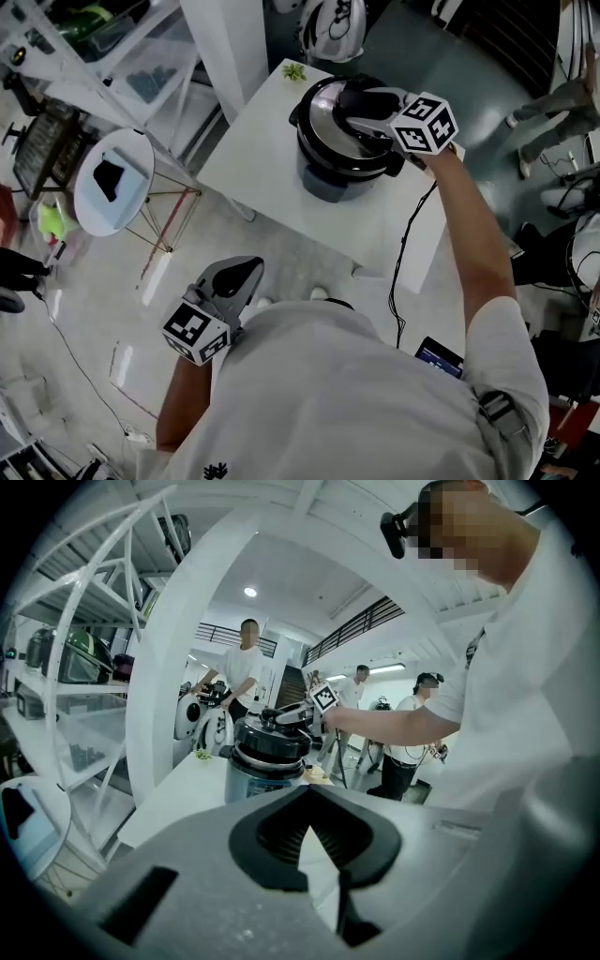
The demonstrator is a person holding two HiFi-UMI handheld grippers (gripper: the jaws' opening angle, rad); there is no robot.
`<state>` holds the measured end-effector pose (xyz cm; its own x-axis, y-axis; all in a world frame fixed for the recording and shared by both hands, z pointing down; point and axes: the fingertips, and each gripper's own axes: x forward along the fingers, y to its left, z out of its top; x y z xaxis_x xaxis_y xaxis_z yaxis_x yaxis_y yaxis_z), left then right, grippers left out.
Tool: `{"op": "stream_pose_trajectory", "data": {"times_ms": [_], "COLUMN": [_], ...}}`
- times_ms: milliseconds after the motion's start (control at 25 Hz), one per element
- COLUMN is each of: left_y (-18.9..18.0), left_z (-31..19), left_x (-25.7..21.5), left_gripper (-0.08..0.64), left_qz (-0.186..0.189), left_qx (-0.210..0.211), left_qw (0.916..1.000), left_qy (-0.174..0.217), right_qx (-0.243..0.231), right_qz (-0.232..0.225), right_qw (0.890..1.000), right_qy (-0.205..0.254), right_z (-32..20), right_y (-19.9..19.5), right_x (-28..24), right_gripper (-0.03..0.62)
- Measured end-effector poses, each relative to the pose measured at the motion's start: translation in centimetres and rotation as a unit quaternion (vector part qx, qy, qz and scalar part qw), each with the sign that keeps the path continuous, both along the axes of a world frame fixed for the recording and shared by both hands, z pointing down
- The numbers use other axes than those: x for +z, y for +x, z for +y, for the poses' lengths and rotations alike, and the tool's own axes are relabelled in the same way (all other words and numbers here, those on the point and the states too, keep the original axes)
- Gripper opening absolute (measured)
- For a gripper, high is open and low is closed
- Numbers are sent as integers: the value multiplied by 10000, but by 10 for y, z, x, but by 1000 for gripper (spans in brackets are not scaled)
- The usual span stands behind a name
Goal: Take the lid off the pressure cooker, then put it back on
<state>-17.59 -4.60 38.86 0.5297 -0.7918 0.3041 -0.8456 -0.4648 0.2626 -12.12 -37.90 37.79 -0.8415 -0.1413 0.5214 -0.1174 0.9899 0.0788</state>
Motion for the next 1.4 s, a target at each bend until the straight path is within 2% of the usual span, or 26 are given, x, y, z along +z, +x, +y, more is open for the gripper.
{"op": "stream_pose_trajectory", "data": {"times_ms": [200,560,1080,1400], "left_y": [3,18,72,101], "left_z": [1,2,-12,-13], "left_x": [1,-6,3,4], "left_gripper": [6,5,6,5], "left_qz": [27,91,78,69], "left_qx": [173,592,1395,1647], "left_qw": [9998,9982,9902,9863], "left_qy": [19,41,45,26], "right_qx": [158,509,1212,1527], "right_qz": [-138,-81,-74,34], "right_qw": [9998,9987,9926,9882], "right_qy": [17,24,-23,-72], "right_z": [6,22,46,62], "right_y": [19,74,177,235], "right_x": [-15,-34,-21,-3], "right_gripper": [291,291,291,291]}}
